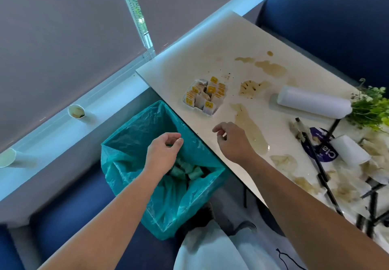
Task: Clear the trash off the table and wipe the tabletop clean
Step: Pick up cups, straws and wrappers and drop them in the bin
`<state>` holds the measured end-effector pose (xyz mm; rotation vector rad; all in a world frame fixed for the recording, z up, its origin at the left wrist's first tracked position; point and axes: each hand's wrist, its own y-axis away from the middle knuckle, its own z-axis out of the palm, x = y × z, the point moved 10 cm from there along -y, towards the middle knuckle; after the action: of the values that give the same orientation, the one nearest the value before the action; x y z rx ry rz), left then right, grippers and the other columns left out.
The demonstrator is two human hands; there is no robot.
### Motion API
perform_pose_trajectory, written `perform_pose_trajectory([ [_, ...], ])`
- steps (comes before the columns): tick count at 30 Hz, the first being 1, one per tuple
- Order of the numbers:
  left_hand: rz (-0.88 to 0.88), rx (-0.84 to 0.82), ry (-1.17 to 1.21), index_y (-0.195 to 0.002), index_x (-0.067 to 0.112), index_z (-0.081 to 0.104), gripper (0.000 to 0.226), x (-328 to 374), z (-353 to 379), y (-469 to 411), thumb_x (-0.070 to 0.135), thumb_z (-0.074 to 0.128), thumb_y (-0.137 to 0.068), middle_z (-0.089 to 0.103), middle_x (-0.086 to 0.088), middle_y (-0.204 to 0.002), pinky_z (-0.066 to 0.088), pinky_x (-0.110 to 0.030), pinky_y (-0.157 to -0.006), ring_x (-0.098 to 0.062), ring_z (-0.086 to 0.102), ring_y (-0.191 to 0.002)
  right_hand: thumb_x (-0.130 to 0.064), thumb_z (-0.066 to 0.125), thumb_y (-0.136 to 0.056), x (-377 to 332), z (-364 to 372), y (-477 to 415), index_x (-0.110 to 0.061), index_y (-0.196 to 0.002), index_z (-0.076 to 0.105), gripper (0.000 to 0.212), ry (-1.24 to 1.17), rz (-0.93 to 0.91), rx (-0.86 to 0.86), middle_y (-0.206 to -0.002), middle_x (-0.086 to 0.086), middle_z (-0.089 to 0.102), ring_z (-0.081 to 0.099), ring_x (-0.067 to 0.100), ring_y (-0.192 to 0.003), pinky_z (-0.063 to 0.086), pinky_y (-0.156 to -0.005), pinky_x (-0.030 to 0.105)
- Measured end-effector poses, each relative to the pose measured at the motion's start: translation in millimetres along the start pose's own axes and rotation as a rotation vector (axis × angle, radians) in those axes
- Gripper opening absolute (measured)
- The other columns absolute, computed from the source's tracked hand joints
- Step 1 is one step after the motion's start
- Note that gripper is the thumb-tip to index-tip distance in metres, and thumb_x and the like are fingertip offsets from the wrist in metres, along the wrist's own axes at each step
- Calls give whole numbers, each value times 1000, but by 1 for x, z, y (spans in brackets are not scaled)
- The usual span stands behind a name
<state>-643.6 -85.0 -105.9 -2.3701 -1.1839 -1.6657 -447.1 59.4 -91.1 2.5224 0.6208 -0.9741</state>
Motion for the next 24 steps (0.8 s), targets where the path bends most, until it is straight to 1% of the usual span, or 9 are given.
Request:
perform_pose_trajectory([
  [3, 47, -60, -43, -107, 38, 73, 13, 21, 34, 1, 37, 71, -94, 72, 13, -92, 55, -28, -76, -12, 69, -83, -2, 54, -95, 28, -26, 14, -15, -107, 70, 24, 24, 42, 70, -102, 2, 60, 57, 15, -83, 47, -80, 24],
  [5, 81, -102, -101, -107, 38, 72, 14, 32, 60, 4, 37, 71, -94, 71, 16, -92, 49, -21, -70, -3, 65, -76, -3, 54, -95, 52, -41, 26, -16, -107, 70, 23, 38, 99, 96, -102, 1, 59, 57, 14, -82, 46, -80, 22],
  [7, 106, -158, -155, -109, 39, 71, 15, 40, 86, 8, 38, 71, -94, 70, 16, -94, 45, -17, -69, 1, 62, -75, -4, 54, -96, 74, -51, 38, -17, -107, 69, 22, 49, 147, 101, -102, 0, 57, 56, 12, -80, 45, -78, 22],
  [10, 120, -239, -186, -111, 37, 70, 17, 48, 120, 14, 36, 70, -94, 69, 15, -98, 47, -20, -69, -2, 62, -77, -4, 56, -94, 100, -60, 56, -17, -108, 67, 22, 61, 193, 90, -102, -3, 53, 53, 5, -77, 39, -71, 12],
  [12, 117, -274, -201, -112, 36, 70, 18, 52, 140, 19, 36, 70, -94, 69, 15, -99, 50, -25, -70, -3, 63, -79, -6, 60, -92, 114, -61, 67, -16, -111, 66, 22, 58, 229, 76, -104, -4, 51, 52, 2, -75, 39, -68, 10],
  [14, 123, -290, -223, -114, 35, 70, 20, 55, 154, 23, 36, 70, -95, 68, 15, -100, 54, -27, -72, -4, 64, -83, -7, 63, -91, 123, -59, 78, -14, -115, 66, 25, 63, 246, 61, -108, -2, 51, 53, 6, -74, 46, -75, 20],
  [16, 129, -301, -248, -114, 35, 70, 20, 57, 167, 27, 35, 70, -94, 68, 15, -100, 50, -21, -70, -3, 64, -84, -8, 65, -90, 128, -56, 86, -11, -119, 65, 29, 90, 247, 47, -114, 4, 52, 56, 18, -85, 50, -84, 31],
  [19, 142, -326, -275, -115, 34, 70, 21, 59, 181, 33, 34, 70, -94, 68, 15, -101, 45, -18, -71, -3, 64, -85, -12, 67, -90, 129, -49, 93, -10, -124, 63, 34, 138, 235, 10, -119, 8, 52, 54, 28, -106, 48, -90, 35],
  [24, 136, -364, -312, -117, 34, 70, 22, 55, 195, 38, 30, 70, -95, 67, 13, -104, 44, -18, -70, -1, 63, -85, -15, 61, -97, 131, -37, 98, -12, -131, 57, 35, 259, 231, -51, -126, 7, 48, 46, 28, -116, 47, -94, 40],
])
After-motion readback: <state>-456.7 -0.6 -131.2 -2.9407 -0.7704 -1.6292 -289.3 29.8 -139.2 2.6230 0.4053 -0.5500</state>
